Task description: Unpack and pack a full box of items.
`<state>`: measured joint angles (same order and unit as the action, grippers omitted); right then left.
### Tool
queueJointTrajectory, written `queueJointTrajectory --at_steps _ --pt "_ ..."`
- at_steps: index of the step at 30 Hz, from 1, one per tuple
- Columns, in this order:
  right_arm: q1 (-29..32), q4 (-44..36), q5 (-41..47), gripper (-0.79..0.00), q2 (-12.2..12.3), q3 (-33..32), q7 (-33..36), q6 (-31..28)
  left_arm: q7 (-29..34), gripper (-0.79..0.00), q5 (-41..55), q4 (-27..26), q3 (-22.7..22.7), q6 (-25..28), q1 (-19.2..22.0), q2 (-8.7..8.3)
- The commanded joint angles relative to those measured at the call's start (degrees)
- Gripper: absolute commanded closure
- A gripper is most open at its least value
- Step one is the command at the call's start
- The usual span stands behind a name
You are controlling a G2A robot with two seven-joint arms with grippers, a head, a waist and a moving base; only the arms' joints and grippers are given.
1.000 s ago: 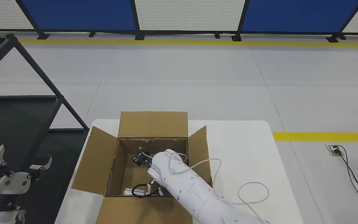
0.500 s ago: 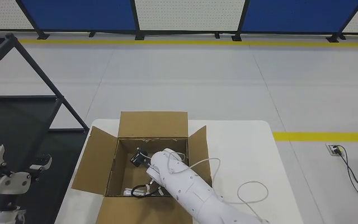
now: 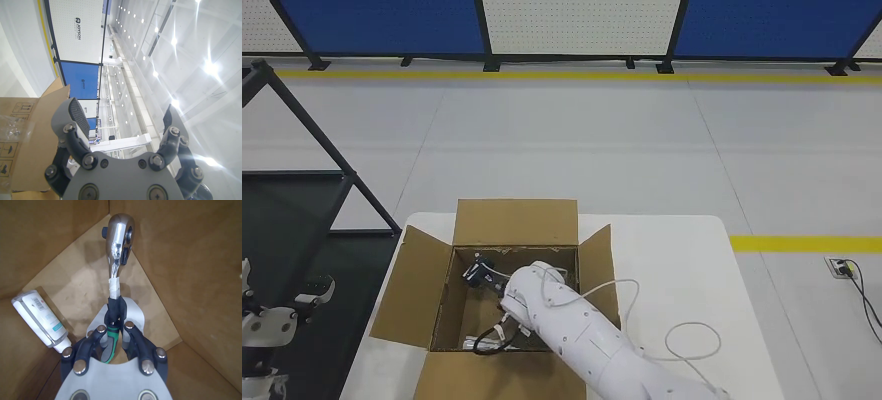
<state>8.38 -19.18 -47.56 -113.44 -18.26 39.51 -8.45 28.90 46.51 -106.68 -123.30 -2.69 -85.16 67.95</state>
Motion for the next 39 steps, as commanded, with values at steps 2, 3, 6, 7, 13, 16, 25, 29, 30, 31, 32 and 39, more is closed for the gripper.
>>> queueJointTrajectory --at_steps 2,3,6,7,13,16,25,29,30,31,32,39 --pt "0.79 -2.85 -1.11 0.0 1.23 -0.69 -0.89 1.53 0.0 -0.785 0.0 0.0 0.0 0.0 0.0 0.0" --pt "1.15 -4.14 -1.55 0.0 1.7 -0.94 -0.93 2.25 0.0 -0.785 0.0 0.0 0.0 0.0 0.0 0.0" --pt "2.41 -9.11 -3.33 0.0 3.49 -1.91 -0.41 5.57 0.0 -0.785 0.0 0.0 0.0 0.0 0.0 0.0" --pt "3.02 -11.4 -4.16 0.0 4.19 -2.26 0.05 7.08 0.0 -0.785 0.0 0.0 0.0 0.0 0.0 0.0" --pt "9.0 -30.65 -12.27 0.0 10.52 -6.16 4.98 15.38 0.0 -0.785 0.0 0.0 0.0 0.0 0.0 0.0" --pt "13.77 -42.76 -18.24 0.0 14.61 -9.97 9.32 17.35 0.0 -0.785 0.0 0.0 0.0 0.0 0.0 0.0" --pt "29.59 -67.2 -31.16 0.0 22.22 -22.27 10.23 17.16 0.0 -0.785 0.0 0.0 0.0 0.0 0.0 0.0" --pt "29.59 -67.2 -31.16 0.0 22.22 -22.27 10.23 17.16 0.0 -0.785 0.0 0.0 0.0 0.0 0.0 0.0" --pt "29.59 -67.2 -31.16 0.0 22.22 -22.27 10.23 17.16 0.0 -0.785 0.0 0.0 0.0 0.0 0.0 0.0" --pt "29.59 -67.2 -31.16 0.0 22.22 -22.27 10.23 17.16 0.0 -0.785 0.0 0.0 0.0 0.0 0.0 0.0" --pt "29.59 -67.2 -31.16 0.0 22.22 -22.27 10.23 17.16 0.0 -0.785 0.0 0.0 0.0 0.0 0.0 0.0" --pt "30.25 -66.99 -29.83 0.0 22.01 -23.06 8.15 15.27 0.0 -0.785 0.0 0.0 0.0 0.0 0.0 0.0"
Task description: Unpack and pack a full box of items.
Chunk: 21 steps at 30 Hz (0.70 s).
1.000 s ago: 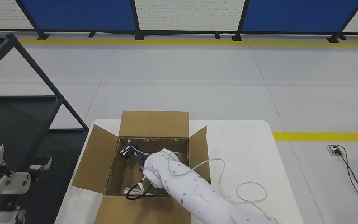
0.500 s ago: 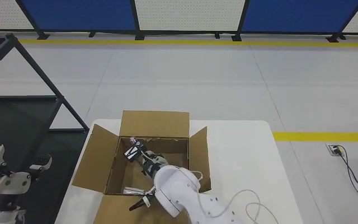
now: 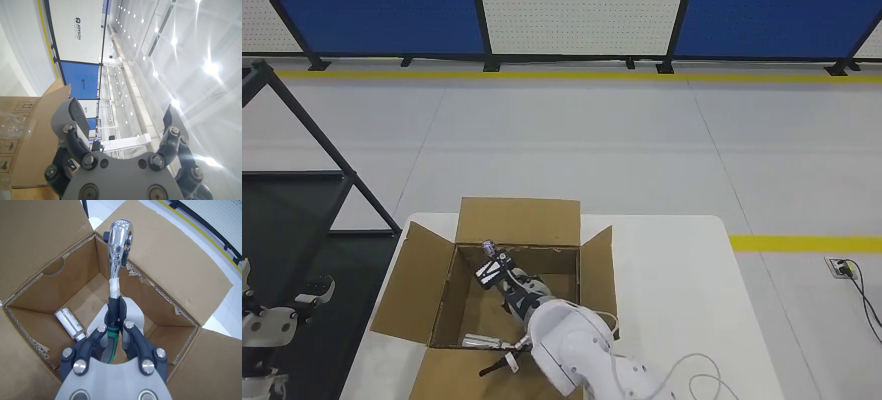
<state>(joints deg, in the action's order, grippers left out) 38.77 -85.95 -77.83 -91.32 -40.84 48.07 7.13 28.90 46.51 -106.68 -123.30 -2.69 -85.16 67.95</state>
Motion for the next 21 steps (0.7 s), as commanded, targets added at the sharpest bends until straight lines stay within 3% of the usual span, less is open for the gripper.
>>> queueJointTrajectory --at_steps 1,6,13,21 --pt "-0.14 -1.09 0.91 0.0 -0.19 -0.89 -0.61 -0.41 0.0 -0.785 0.0 0.0 0.0 0.0 0.0 0.0" --pt "2.42 -9.36 1.34 0.0 0.24 -5.18 -1.83 0.71 0.0 -0.785 0.0 0.0 0.0 0.0 0.0 0.0" --pt "11.36 -25.62 3.18 0.0 1.91 -13.82 -0.98 -0.72 0.0 -0.785 0.0 0.0 0.0 0.0 0.0 0.0" --pt "18.78 -33.28 7.41 0.0 3.18 -22.1 -1.51 -3.63 0.0 -0.785 0.0 0.0 0.0 0.0 0.0 0.0"
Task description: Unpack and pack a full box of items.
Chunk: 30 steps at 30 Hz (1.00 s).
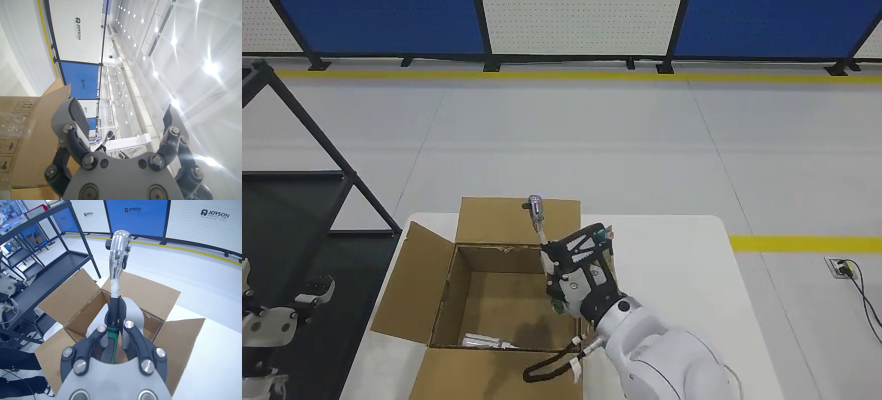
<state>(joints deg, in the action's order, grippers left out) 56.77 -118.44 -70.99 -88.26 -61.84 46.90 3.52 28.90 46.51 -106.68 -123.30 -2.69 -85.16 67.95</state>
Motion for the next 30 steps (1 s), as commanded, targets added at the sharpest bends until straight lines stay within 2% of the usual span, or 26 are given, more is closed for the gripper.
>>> queueJointTrajectory --at_steps 1,11,17,23,30 --pt "1.49 -1.58 0.98 0.0 0.23 -1.96 -0.57 -0.08 0.0 -0.785 0.0 0.0 0.0 0.0 0.0 0.0" --pt "10.93 -12.85 1.46 0.0 1.67 -13.27 0.85 0.99 0.0 -0.785 0.0 0.0 0.0 0.0 0.0 0.0" --pt "15.9 -15.04 1.77 0.0 2.46 -20.71 4.35 1.97 0.0 -0.785 0.0 0.0 0.0 0.0 0.0 0.0" --pt "20.14 -10.85 1.81 0.0 2.99 -26.34 4.87 4.2 0.0 -0.785 0.0 0.0 0.0 0.0 0.0 0.0" --pt "21.17 0.26 2.94 0.0 3.69 -31.76 4.33 4.0 0.0 -0.785 0.0 0.0 0.0 0.0 0.0 0.0"
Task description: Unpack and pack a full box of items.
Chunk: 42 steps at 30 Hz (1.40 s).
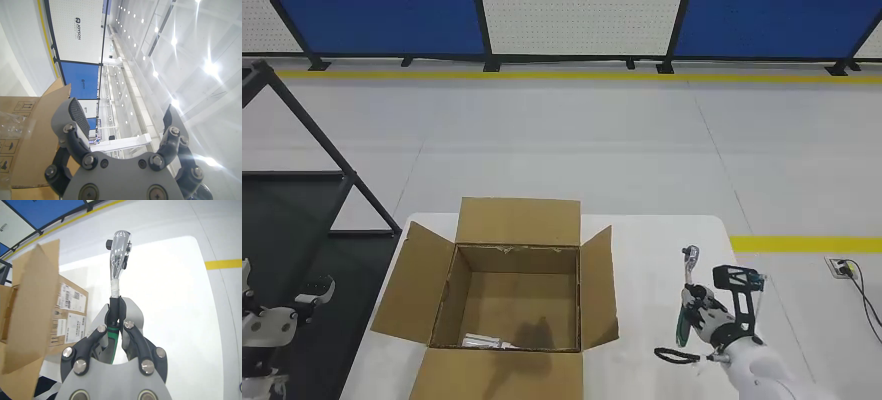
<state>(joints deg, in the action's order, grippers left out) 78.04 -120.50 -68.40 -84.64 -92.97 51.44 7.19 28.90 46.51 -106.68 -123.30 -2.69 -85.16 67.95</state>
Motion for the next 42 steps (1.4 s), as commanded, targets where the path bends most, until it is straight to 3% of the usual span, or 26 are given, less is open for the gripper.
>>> queueJointTrajectory --at_steps 1,11,33,34,35,38,42 --pt "-0.26 4.07 0.66 0.0 0.17 -1.07 -0.52 0.04 0.0 -0.785 0.0 0.0 0.0 0.0 0.0 0.0" --pt "-4.04 19.3 2.6 0.0 0.92 -2.48 -2.58 -0.96 0.0 -0.785 0.0 0.0 0.0 0.0 0.0 0.0" --pt "-10.7 30.4 -1.93 0.0 2.19 0.34 -0.24 2.37 0.0 -0.785 0.0 0.0 0.0 0.0 0.0 0.0" --pt "-10.81 30.64 -1.88 -0.009 2.23 0.33 -0.24 2.53 0.0 -0.785 0.0 0.0 0.0 0.0 0.0 0.0" --pt "-10.88 30.79 -1.81 -0.139 2.28 0.35 -0.22 2.62 0.0 -0.785 0.0 0.0 0.0 0.0 0.0 0.0" --pt "-10.65 30.56 -1.55 -0.317 2.4 0.4 -0.27 2.93 0.0 -0.785 0.0 0.0 0.0 0.0 0.0 0.0" --pt "-9.52 28.41 -0.92 -0.345 2.53 0.3 -0.75 3.64 0.0 -0.785 0.0 0.0 0.0 0.0 0.0 0.0"
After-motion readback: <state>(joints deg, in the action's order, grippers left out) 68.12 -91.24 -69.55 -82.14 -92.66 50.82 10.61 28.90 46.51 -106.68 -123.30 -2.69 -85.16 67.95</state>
